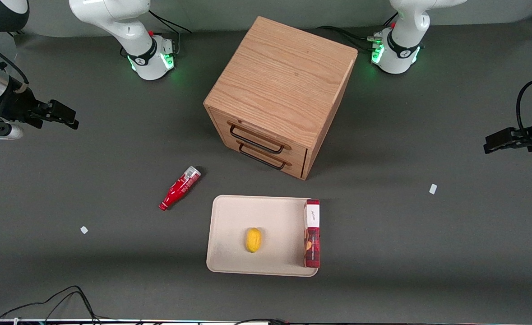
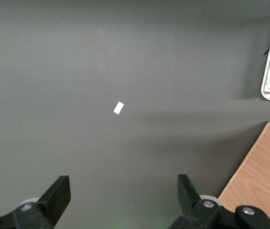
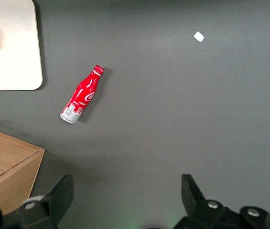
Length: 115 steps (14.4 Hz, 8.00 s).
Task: Place coke bottle on tray
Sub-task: 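Move the right gripper toward the red Coca-Cola bottle lying on the table, then lower the right gripper over the bottle neck and close on it, then lift the bottle with the right gripper, tilting it upright, then carry the upright bottle over the white tray beside the lemon, then lower the bottle onto the tray and open the right gripper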
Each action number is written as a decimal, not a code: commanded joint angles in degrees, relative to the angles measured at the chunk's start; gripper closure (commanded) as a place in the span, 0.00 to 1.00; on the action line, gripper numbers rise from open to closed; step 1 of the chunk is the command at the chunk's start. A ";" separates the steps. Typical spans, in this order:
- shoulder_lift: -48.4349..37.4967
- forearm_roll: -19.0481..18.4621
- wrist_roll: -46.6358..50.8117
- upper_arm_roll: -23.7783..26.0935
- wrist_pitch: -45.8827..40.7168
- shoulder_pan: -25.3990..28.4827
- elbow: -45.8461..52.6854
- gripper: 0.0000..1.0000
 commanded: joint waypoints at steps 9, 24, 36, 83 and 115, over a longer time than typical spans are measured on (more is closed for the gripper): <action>5.36 2.12 14.77 0.55 0.62 2.96 0.91 0.00; 27.24 2.48 45.02 8.73 45.62 4.89 -17.20 0.00; 34.90 2.57 47.05 8.73 57.23 6.03 -19.13 0.10; 64.16 -4.72 13.74 14.97 40.97 9.81 36.68 0.49; 24.48 0.99 12.87 13.92 38.55 -0.64 -5.13 0.00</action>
